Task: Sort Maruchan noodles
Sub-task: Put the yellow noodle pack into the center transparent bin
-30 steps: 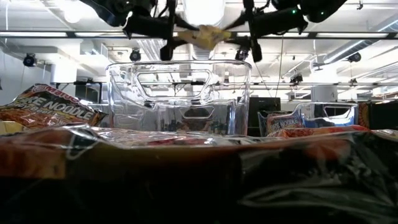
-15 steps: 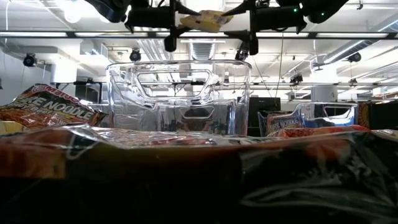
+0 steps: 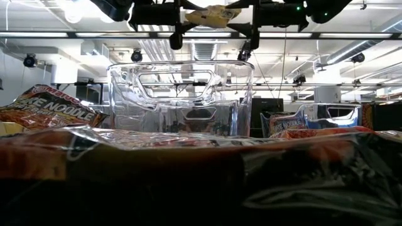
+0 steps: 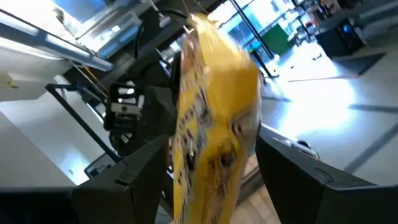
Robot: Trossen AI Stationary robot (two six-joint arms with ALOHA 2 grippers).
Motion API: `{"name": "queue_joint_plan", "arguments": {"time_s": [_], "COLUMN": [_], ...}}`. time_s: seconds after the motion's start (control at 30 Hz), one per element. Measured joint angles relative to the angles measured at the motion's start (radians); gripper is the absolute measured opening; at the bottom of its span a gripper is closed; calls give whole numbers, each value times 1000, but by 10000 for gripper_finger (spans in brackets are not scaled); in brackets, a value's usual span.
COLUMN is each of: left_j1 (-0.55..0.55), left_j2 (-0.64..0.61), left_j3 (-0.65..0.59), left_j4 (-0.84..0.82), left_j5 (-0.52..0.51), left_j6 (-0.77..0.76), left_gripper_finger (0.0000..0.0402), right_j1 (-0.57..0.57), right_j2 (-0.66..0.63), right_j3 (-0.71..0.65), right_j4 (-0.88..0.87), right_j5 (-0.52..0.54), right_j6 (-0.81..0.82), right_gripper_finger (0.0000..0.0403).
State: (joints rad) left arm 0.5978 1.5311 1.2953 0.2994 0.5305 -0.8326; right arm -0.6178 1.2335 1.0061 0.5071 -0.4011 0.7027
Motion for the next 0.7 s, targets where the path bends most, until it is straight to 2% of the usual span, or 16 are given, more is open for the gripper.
{"name": "queue_joint_plan", "arguments": {"time_s": [0.7], "left_j1": [-20], "left_j2": [0], "left_j3": [0], "left_j4": [3], "left_j5": [-32], "left_j6": [13], "left_gripper_finger": [129], "right_j1": [0], "right_j2": [0], "right_j3": [0], "right_j4": [8], "right_j5": [-16], "right_j6": [-22], "right_gripper_finger": [127]}}
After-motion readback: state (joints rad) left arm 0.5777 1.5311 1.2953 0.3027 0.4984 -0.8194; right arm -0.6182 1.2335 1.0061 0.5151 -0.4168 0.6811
